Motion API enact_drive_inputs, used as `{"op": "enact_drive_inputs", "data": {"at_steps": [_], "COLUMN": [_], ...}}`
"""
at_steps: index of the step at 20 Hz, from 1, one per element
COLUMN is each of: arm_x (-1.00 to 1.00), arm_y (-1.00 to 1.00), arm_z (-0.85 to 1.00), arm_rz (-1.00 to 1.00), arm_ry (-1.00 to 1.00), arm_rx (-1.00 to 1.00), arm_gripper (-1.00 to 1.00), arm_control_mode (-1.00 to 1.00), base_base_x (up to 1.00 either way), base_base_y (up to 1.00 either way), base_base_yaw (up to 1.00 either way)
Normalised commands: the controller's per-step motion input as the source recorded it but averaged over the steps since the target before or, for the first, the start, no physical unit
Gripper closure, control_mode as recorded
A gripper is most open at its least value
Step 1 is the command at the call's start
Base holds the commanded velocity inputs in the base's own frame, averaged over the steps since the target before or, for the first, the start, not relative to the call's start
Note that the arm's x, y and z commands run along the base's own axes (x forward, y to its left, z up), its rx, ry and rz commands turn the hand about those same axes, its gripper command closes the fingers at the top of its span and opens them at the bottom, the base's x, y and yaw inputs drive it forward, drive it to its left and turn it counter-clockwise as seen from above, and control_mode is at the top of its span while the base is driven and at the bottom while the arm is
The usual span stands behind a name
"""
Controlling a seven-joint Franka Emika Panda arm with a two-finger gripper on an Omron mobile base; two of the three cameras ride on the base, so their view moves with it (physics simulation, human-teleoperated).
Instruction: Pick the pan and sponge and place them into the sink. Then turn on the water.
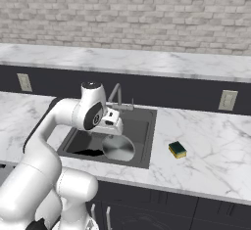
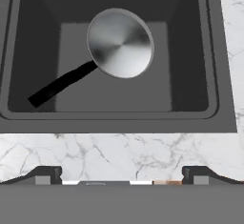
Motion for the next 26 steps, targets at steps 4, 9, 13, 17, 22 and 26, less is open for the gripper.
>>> {"op": "enact_drive_inputs", "data": {"at_steps": [4, 9, 13, 17, 22, 26], "arm_x": [0.06, 0.08, 0.08, 0.08, 0.05, 0.05], "arm_y": [-0.24, -0.21, -0.21, -0.22, -0.26, -0.28], "arm_z": [0.07, 0.08, 0.07, 0.05, 0.03, 0.00], "arm_rz": [0.14, 0.15, 0.15, 0.14, 0.13, 0.12], "arm_ry": [0.01, 0.03, 0.03, 0.03, 0.02, 0.00], "arm_rx": [-0.04, -0.04, -0.04, -0.04, -0.02, 0.00], "arm_gripper": [-1.00, -1.00, -1.00, -1.00, -1.00, -1.00], "arm_control_mode": [-1.00, -1.00, -1.00, -1.00, -1.00, -1.00], "base_base_x": [0.00, 0.00, 0.00, 0.00, 0.00, 0.00], "base_base_y": [0.00, 0.00, 0.00, 0.00, 0.00, 0.00], "base_base_yaw": [0.00, 0.00, 0.00, 0.00, 0.00, 0.00]}}
